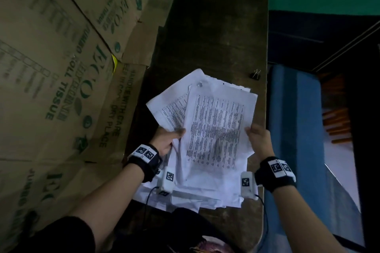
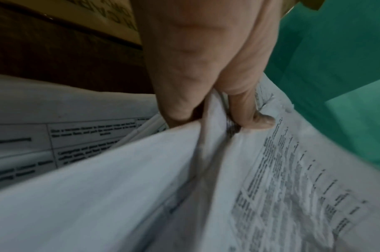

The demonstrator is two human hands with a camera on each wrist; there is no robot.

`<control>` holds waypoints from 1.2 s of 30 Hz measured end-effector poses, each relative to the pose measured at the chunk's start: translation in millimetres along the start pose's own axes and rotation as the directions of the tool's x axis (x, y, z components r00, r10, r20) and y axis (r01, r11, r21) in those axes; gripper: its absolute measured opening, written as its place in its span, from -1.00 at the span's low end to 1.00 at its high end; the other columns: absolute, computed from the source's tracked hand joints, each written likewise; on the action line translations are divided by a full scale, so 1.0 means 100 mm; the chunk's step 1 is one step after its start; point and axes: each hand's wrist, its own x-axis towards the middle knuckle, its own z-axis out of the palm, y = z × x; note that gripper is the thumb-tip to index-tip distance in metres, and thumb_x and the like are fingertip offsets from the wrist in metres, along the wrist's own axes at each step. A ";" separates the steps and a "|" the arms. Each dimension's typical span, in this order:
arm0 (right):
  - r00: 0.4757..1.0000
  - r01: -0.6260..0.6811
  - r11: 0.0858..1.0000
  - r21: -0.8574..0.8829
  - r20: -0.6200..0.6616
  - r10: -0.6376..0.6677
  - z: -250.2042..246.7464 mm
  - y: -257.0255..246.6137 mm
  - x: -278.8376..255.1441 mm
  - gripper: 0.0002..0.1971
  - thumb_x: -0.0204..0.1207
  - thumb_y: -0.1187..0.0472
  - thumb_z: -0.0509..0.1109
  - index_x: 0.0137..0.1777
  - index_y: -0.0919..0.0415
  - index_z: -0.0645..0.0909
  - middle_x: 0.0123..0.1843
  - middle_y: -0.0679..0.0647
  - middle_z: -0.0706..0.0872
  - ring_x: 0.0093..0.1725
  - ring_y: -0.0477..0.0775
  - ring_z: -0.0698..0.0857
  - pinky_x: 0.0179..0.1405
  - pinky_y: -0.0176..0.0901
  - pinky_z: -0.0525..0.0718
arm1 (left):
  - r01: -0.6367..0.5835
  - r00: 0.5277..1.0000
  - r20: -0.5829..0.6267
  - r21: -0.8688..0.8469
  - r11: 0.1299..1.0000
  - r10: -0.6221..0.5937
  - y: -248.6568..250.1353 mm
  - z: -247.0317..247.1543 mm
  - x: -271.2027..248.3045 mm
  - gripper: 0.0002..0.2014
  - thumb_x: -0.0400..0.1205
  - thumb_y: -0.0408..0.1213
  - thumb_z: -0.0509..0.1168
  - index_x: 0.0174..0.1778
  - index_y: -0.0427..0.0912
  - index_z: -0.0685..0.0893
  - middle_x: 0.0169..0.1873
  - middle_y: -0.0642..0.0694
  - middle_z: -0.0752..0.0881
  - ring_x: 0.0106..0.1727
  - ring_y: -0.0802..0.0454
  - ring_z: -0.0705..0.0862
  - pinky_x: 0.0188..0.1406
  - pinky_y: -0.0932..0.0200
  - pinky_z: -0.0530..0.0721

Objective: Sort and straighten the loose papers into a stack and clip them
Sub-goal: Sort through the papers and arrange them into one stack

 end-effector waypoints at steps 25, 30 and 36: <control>0.962 -0.068 0.996 -0.057 0.260 0.081 0.46 -0.27 0.44 -0.73 0.51 0.34 0.50 0.15 0.47 0.67 0.11 0.35 0.75 0.14 0.32 0.72 0.23 0.11 0.64 | -0.134 0.987 -0.027 0.377 0.917 0.156 0.10 0.03 0.09 -0.67 0.51 -0.66 0.29 0.16 -0.35 0.71 0.09 -0.25 0.78 0.03 -0.08 0.77 0.05 0.05 0.77; 0.997 -0.068 0.998 -0.007 0.029 0.069 0.51 -0.05 0.29 -0.71 0.52 0.35 0.48 0.20 0.43 0.62 0.15 0.32 0.75 0.11 0.26 0.72 0.06 -0.07 0.61 | -0.111 0.985 -0.091 0.315 0.943 0.147 0.04 0.12 0.03 -0.58 0.71 -0.06 0.20 0.45 -0.15 0.47 0.38 0.02 0.51 0.31 0.12 0.48 0.33 0.12 0.41; 0.963 -0.056 0.879 -0.474 0.206 0.173 0.59 0.15 0.21 -0.50 0.46 -0.12 0.46 0.19 0.27 0.55 0.24 0.30 0.62 0.27 0.35 0.59 0.19 0.09 0.62 | -0.126 0.985 -0.013 0.620 0.774 0.171 -0.10 0.17 -0.01 -0.36 0.66 -0.41 0.28 0.61 -0.16 0.12 0.46 -0.04 0.42 0.35 -0.04 0.52 0.17 0.21 0.50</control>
